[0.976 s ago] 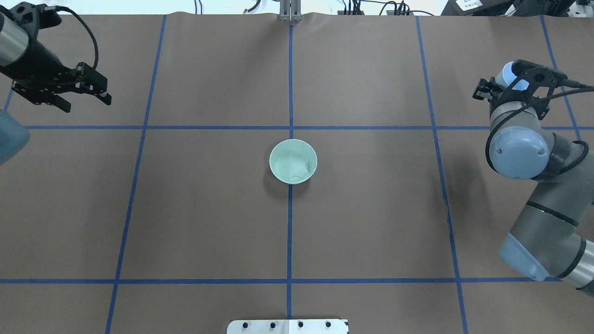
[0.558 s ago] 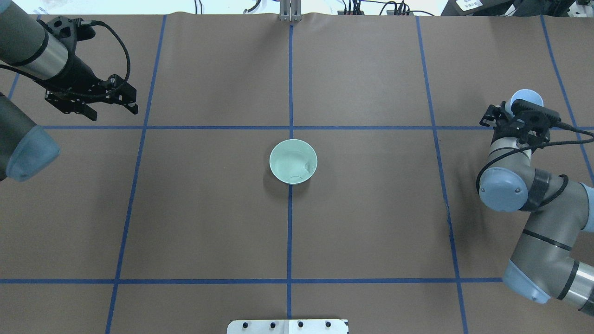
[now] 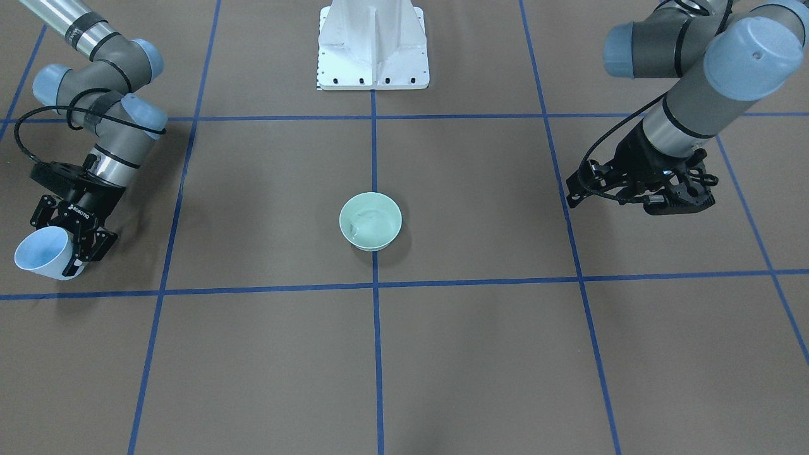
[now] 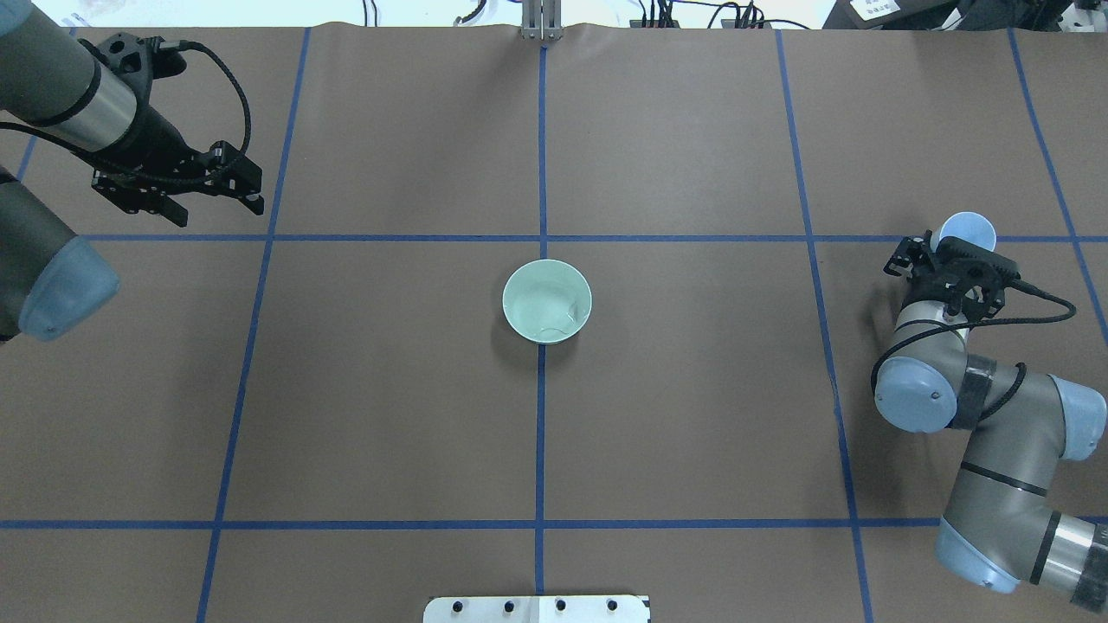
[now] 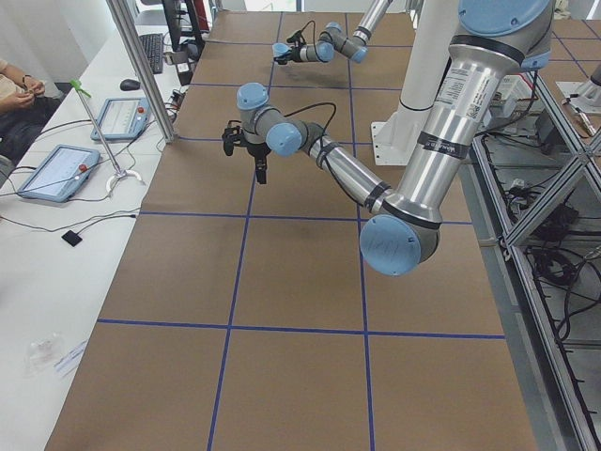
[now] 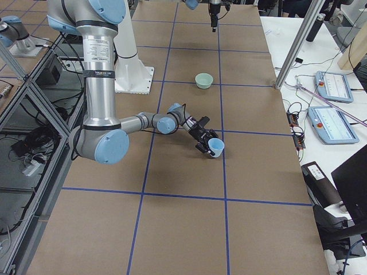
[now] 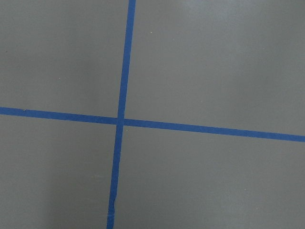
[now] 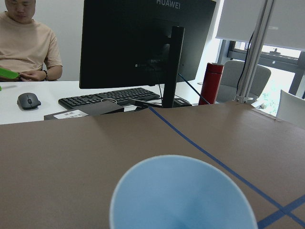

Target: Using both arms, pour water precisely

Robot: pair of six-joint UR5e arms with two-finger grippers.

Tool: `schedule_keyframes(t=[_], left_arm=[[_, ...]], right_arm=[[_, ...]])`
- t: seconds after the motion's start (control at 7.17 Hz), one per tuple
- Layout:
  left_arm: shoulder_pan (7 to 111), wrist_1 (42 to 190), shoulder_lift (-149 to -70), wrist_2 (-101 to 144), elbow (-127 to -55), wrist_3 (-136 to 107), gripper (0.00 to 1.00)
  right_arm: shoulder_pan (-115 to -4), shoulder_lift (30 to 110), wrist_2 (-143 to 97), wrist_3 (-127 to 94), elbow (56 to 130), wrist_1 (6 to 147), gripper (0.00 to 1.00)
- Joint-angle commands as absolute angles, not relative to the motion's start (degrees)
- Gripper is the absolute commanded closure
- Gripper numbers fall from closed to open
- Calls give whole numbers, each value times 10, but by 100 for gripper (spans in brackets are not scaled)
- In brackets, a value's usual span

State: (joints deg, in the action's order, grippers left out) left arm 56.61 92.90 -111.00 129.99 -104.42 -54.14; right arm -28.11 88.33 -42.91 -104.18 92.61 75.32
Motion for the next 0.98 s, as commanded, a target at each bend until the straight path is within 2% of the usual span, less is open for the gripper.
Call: schedule_keyframes(t=[0.0,0.14,0.56,0.84], left_arm=[[566,929,-1110,1300,-1044,-541,0],[566,929,-1110,1300,-1044,-541,0],[566,929,-1110,1300,-1044,-541,0],[566,929,-1110,1300,-1044,-541,0]], right_arm=[[-271,883,-428,-1056,913,753,14],[-271,883,-428,-1056,913,753,0],[-273,883,-427,-1044,925,752,0],[-286,930,-415,-1031,994,753,0]])
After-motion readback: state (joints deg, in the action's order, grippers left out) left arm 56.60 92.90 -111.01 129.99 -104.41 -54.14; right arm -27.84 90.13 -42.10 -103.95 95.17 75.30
